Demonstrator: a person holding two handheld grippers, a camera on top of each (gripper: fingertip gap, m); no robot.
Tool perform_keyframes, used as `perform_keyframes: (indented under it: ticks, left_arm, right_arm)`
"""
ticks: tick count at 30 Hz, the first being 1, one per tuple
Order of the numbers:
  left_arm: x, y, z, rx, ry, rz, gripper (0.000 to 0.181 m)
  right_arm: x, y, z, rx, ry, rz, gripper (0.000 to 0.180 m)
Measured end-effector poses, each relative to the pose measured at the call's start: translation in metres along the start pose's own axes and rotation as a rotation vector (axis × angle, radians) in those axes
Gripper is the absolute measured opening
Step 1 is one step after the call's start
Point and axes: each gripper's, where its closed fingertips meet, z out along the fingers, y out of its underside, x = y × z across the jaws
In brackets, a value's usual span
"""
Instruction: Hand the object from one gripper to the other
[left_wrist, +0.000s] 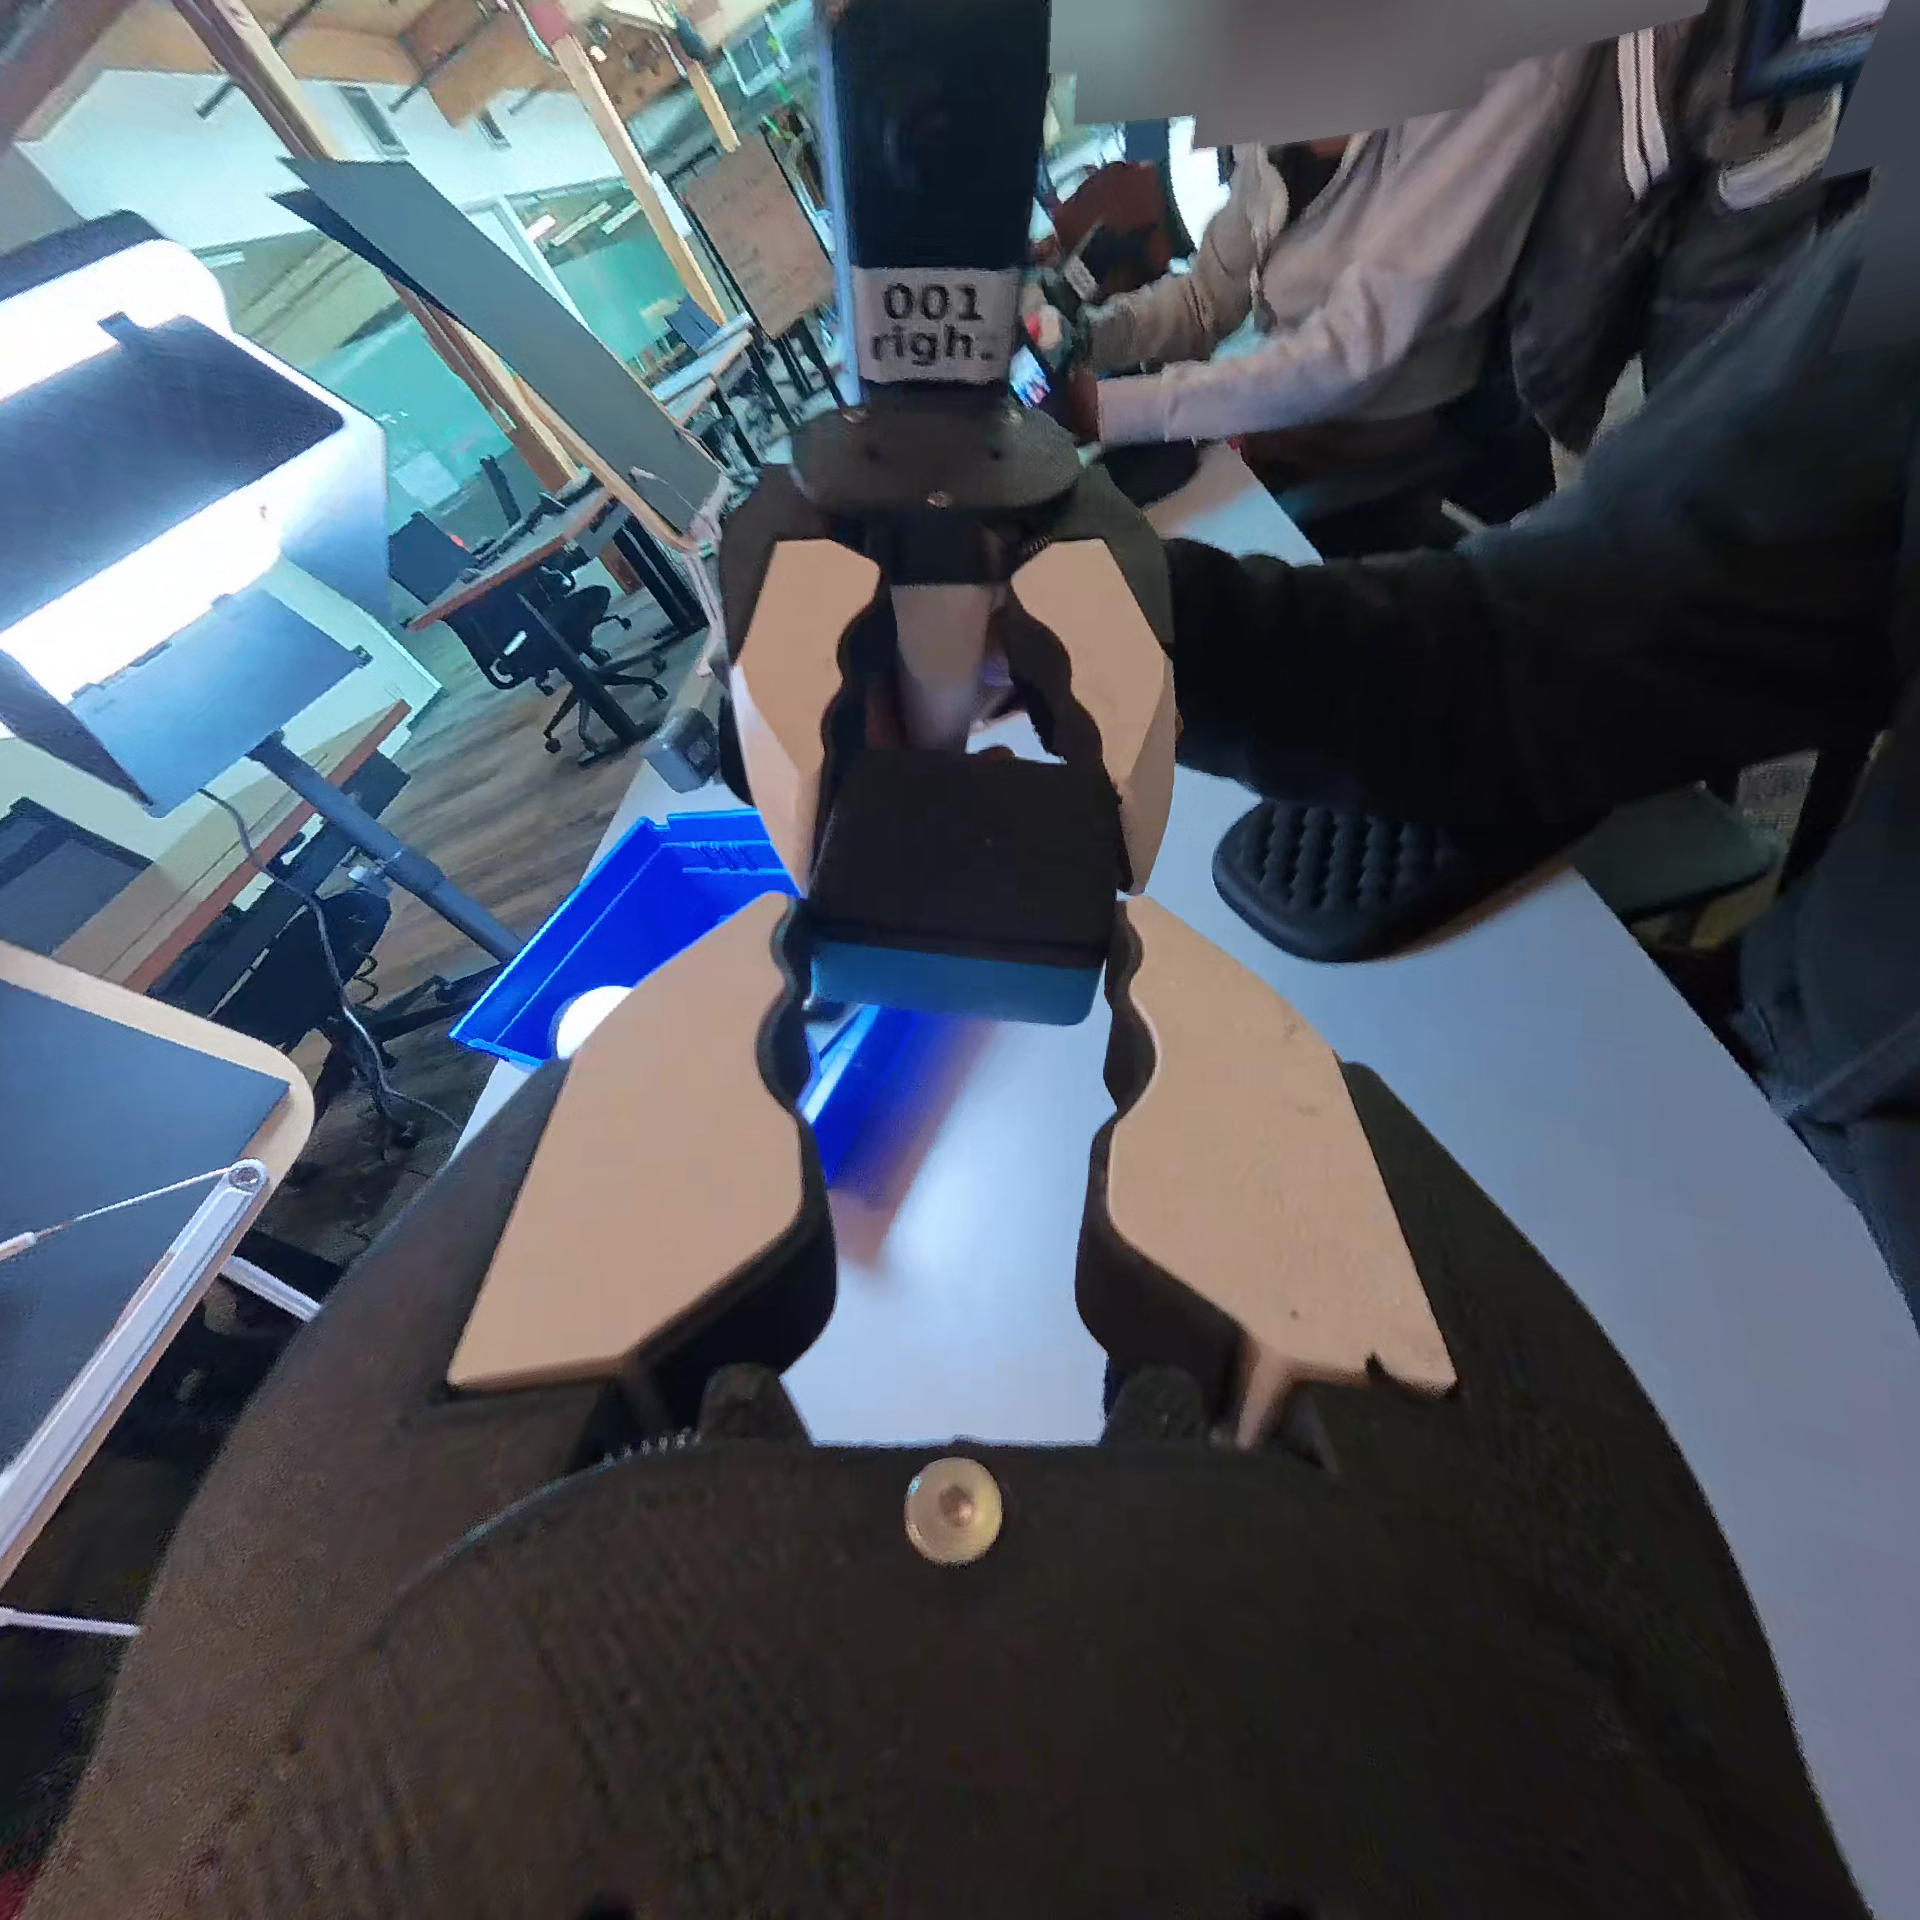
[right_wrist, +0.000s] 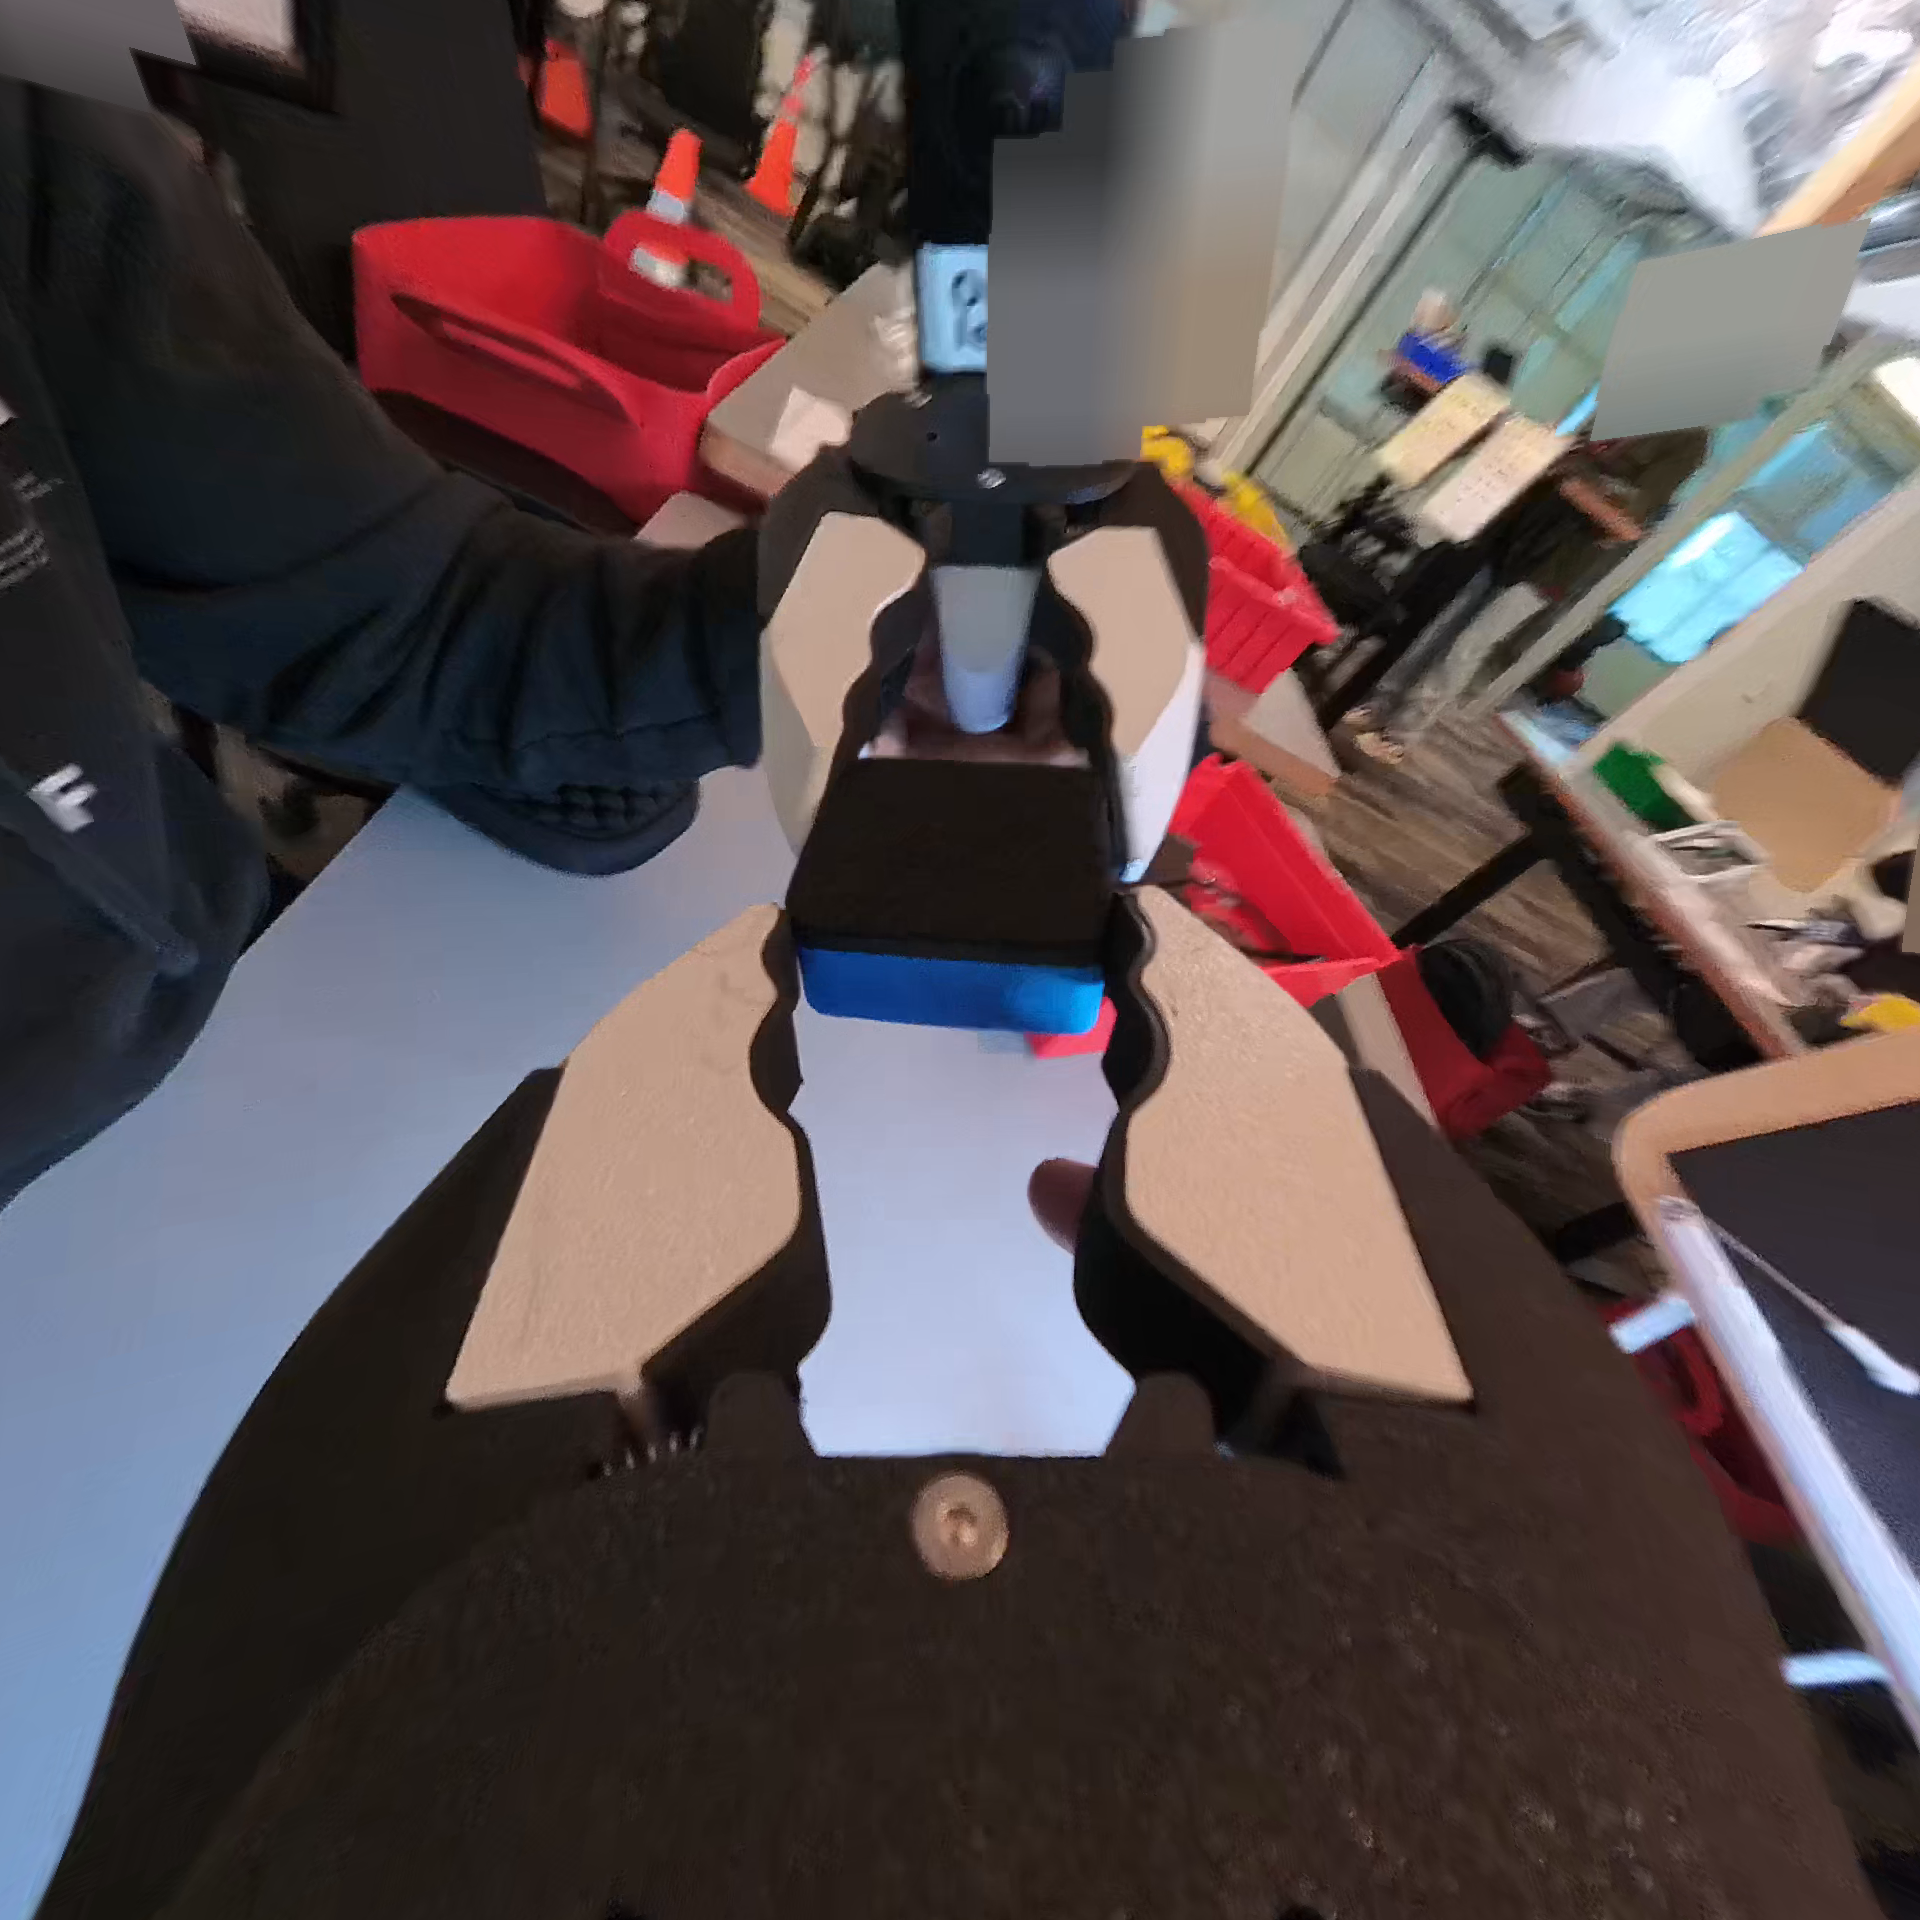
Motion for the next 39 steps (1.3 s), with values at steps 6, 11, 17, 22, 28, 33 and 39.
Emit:
perform_keyframes:
  ticks: [6, 11, 17, 22, 28, 33, 39]
  left_arm:
    - [-0.063, -0.016, -0.022, 0.198, -0.340, -0.167, 0.055]
    - [-0.077, -0.011, -0.017, 0.221, -0.459, -0.263, 0.055]
    - [-0.074, -0.007, 0.000, 0.261, -0.510, -0.392, 0.055]
    - [-0.072, -0.009, 0.004, 0.290, -0.528, -0.390, 0.055]
    - [-0.064, -0.016, 0.004, 0.300, -0.398, -0.391, 0.060]
    - [-0.048, -0.024, -0.006, 0.269, -0.214, -0.331, 0.066]
    - [-0.021, -0.025, -0.005, 0.247, -0.002, -0.301, 0.067]
  right_arm:
    - [0.055, -0.011, -0.013, 0.027, 0.385, -0.065, 0.059]
    - [0.075, -0.010, -0.003, -0.047, 0.641, -0.253, 0.061]
    - [0.086, -0.011, 0.004, -0.061, 0.831, -0.247, 0.063]
    - [0.090, -0.009, 0.000, -0.043, 0.868, -0.234, 0.060]
    - [0.083, -0.014, -0.002, 0.009, 0.759, -0.204, 0.059]
    - [0.058, -0.021, -0.005, 0.152, 0.425, -0.060, 0.060]
    - [0.022, -0.029, -0.008, 0.276, 0.088, 0.084, 0.060]
